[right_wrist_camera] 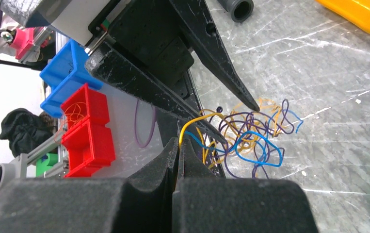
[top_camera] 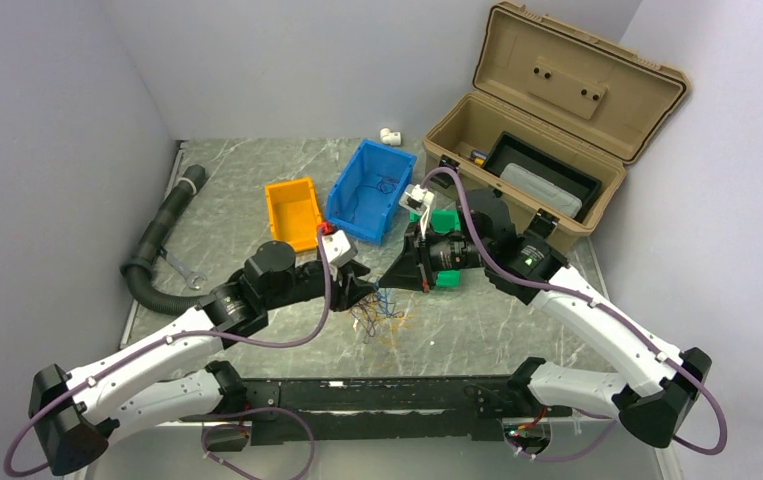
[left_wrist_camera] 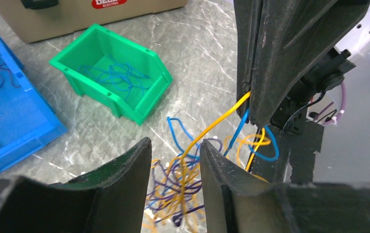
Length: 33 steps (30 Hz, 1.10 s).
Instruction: Untangle the cables
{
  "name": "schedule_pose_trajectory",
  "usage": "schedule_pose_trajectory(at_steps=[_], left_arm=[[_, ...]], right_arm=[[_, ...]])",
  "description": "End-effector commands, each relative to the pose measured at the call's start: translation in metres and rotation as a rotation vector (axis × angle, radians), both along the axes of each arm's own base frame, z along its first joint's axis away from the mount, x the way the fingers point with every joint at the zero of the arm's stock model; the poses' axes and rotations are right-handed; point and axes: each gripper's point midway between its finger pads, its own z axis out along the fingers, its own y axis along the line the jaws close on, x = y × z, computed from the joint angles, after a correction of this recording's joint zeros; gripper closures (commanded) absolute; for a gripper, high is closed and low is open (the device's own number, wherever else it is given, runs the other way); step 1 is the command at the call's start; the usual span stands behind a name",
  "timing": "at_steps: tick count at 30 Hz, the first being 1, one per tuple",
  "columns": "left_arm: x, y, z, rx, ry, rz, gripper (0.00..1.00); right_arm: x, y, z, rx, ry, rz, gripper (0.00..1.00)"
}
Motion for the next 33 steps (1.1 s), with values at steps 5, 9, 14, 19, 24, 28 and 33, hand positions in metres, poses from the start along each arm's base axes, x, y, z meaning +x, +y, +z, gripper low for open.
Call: schedule_pose_trajectory(at_steps=[5,9,14,19,24,28,33], left_arm=[[0.006,-0.017,0.038,-0.086,-0.062,-0.005,1.0],[0.011,-0.009,0.049,-0.083,-0.072,0.044,1.0],[0.008,0.004,0.073,-0.099,-0.101,0.075,1.0],[0.0,0.013,0.107,-0.155,-0.118,0.078,1.0],[-0.002,0.026,0.144,-0.215,-0.119,0.126,1.0],[-0.003,0.025,0.165,-0.228,-0.093,0.126,1.0],[-0.011,0.018,0.181,-0.273,-0.07,0.076,1.0]], right_arm=[[0.006,0.003,0.019,0.044,-0.074,-0.015,0.62],[0.024,-0.011,0.005,-0.02,-0.111,-0.156,0.26],[0.036,-0.026,-0.006,-0.057,-0.155,-0.261,0.23],[0.04,-0.033,-0.015,-0.017,-0.218,-0.309,0.19],[0.017,-0.024,-0.019,0.123,-0.307,-0.167,0.05],[0.012,-0.015,-0.029,0.186,-0.367,-0.111,0.0],[0.022,-0.008,-0.027,0.219,-0.457,-0.137,0.0]])
